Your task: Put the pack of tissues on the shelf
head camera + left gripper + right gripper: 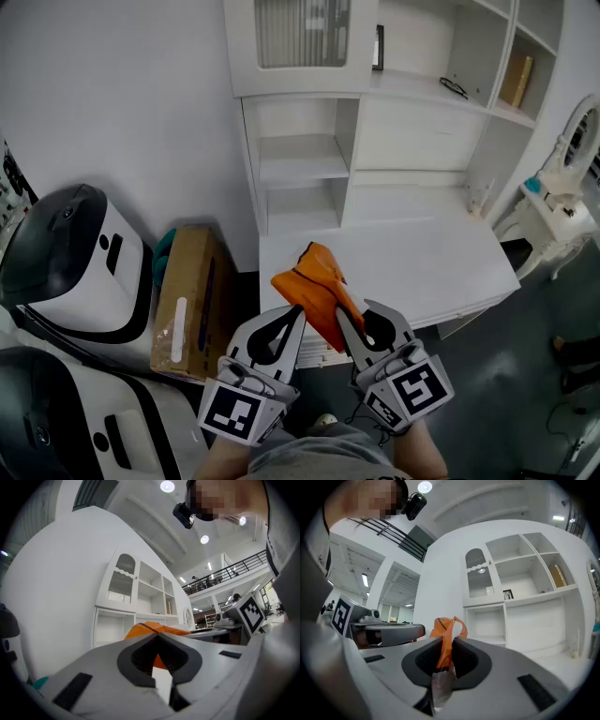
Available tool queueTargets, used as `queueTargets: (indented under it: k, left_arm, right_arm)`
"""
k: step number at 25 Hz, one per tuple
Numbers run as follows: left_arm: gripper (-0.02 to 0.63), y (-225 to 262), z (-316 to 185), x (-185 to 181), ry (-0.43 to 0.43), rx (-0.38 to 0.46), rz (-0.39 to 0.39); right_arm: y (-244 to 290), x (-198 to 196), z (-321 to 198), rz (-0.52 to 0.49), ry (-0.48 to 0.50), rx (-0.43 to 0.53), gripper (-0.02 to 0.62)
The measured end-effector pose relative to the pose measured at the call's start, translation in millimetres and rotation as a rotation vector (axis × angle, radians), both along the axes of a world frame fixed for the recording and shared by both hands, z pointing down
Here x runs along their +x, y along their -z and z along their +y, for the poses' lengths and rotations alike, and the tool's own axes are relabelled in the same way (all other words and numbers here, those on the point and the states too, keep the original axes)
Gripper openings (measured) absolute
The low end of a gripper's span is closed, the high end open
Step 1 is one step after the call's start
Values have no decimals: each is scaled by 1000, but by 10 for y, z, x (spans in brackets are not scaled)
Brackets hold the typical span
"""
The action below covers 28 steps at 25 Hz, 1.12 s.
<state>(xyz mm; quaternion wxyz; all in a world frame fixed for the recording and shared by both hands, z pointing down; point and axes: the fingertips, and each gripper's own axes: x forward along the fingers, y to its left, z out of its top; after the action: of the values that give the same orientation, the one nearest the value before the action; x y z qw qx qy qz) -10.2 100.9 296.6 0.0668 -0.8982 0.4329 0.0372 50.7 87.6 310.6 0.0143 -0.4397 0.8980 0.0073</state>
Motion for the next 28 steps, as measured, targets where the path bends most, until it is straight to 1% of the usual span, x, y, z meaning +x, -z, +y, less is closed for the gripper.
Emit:
queueTargets:
  k: [3, 5, 8, 10, 14, 21, 24, 28]
  left_arm:
    - [31, -11, -23, 7, -11, -13, -11]
    - [31, -50, -23, 10, -15, -48, -19]
    - [31, -50, -24, 3, -21, -41, -16]
    - [31, -94, -15, 3, -24, -63, -26]
    - [31, -15, -53, -8, -9, 5, 4]
    - [31, -35, -27, 149, 27, 10, 6]
    - [31, -63, 5, 193, 46, 14, 4]
    - [31, -95, 15, 217, 66, -4, -5]
  right_arm:
    - [-3, 9, -19, -1, -13, -4, 46]
    - [-7, 5, -27, 0, -16, -5, 46]
    - [-9, 2, -31, -1, -23, -1, 47]
    - [-10, 11, -31, 0, -28, 2, 46]
    - [-25, 30, -47, 4, -25, 6, 46]
    - [-75, 194, -43, 0, 14, 2, 48]
    - [-92, 254, -44, -29, 31, -6, 49]
    - [-118, 301, -41, -53, 41, -20, 49]
